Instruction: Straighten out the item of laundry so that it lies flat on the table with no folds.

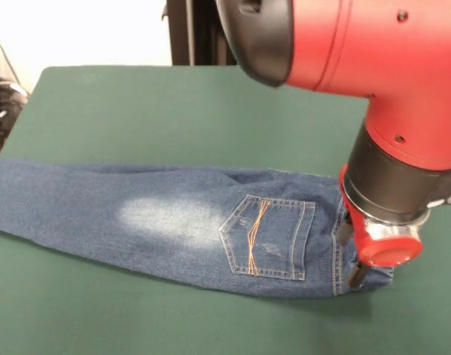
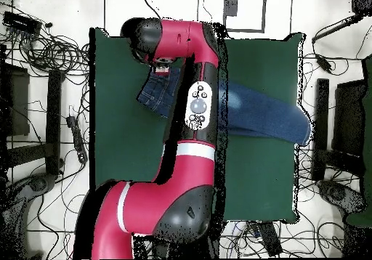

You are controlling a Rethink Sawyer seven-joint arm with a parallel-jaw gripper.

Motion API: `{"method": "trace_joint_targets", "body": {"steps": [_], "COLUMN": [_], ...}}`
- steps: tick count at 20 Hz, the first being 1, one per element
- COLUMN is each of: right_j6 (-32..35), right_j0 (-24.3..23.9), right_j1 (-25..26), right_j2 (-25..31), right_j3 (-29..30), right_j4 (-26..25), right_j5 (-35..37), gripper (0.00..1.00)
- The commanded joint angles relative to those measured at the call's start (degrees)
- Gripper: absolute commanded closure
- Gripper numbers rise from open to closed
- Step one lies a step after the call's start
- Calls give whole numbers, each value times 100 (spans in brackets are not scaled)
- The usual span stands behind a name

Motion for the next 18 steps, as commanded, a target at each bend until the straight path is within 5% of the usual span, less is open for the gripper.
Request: {"method": "trace_joint_targets", "body": {"steps": [1,9,18], "right_j6": [-425,-366,-307], "right_j0": [309,360,245], "right_j1": [212,383,551], "right_j2": [791,876,353], "right_j3": [101,148,-128], "right_j4": [351,389,60], "right_j5": [-251,-512,-587], "gripper": [0,0,0]}}
